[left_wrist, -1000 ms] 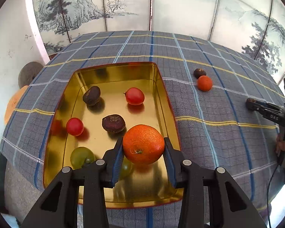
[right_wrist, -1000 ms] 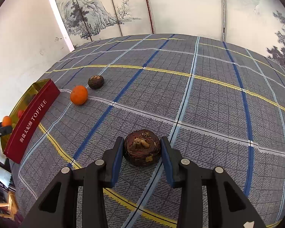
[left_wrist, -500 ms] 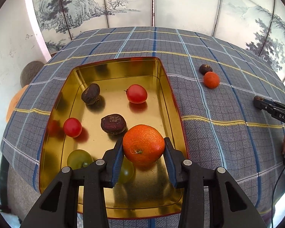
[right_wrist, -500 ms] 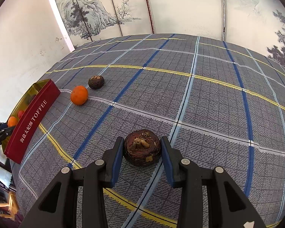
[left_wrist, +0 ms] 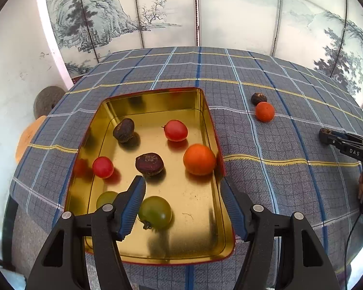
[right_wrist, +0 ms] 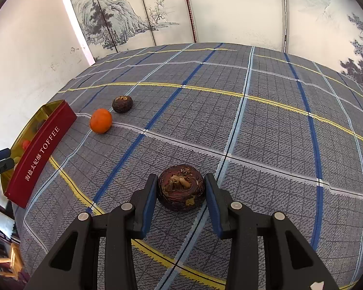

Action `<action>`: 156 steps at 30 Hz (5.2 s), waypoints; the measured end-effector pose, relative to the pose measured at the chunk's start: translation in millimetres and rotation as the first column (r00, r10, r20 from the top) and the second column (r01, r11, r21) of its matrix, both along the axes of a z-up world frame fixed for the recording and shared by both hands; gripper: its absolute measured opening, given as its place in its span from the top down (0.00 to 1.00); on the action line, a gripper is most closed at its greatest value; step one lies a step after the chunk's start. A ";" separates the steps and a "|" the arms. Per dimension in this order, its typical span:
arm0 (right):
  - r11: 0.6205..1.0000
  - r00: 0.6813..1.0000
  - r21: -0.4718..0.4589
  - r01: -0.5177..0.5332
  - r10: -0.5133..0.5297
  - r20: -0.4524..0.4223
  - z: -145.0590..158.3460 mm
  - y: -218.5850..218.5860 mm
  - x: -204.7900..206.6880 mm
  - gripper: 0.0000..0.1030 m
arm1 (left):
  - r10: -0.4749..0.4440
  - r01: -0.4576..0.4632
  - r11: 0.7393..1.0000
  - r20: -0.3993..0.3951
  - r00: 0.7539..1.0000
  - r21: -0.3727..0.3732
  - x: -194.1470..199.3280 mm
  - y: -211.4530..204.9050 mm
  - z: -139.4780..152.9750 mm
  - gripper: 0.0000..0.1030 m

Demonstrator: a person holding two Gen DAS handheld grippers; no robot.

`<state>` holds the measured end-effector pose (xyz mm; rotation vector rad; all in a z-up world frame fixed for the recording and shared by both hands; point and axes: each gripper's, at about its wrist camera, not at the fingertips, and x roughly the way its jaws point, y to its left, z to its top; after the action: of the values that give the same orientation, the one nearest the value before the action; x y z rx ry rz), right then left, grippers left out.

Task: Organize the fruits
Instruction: 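Lower the orange into the tin with the left gripper while the right gripper holds the brown fruit, then carry the brown fruit into the tin with the right gripper and release, then move the left gripper to the remaining orange and grasp it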

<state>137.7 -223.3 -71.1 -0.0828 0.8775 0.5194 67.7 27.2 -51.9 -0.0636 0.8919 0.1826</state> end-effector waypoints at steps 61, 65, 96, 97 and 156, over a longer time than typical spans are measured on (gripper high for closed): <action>0.855 0.853 0.030 -0.518 0.519 -0.051 41.2 333.8 -75.2 0.61 | 0.278 -0.280 0.959 0.050 0.959 0.047 -127.1 77.3 0.6 0.31; 0.857 0.858 0.065 -0.512 0.513 0.000 55.4 320.2 -78.5 0.51 | 0.270 -0.272 0.960 0.045 0.962 0.061 -126.1 74.4 0.4 0.30; 0.968 0.977 -0.130 0.213 -0.215 -0.003 1.0 -47.8 11.0 0.10 | 0.092 -0.090 0.968 0.004 0.996 0.234 -77.5 -4.1 6.5 0.24; 0.966 0.976 -0.136 0.218 -0.220 0.006 0.3 -49.5 10.5 0.08 | 0.085 -0.083 0.968 0.001 0.996 0.237 -74.9 -6.9 7.1 0.24; 0.961 0.973 -0.157 0.228 -0.229 0.014 -2.7 -46.9 15.4 0.00 | -0.079 0.068 0.994 -0.137 0.987 -0.080 189.2 -86.5 -66.8 0.66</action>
<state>153.2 -270.2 -73.9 -0.1231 0.9179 0.2333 256.9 -59.4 -118.8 -0.0881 1.0398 0.0854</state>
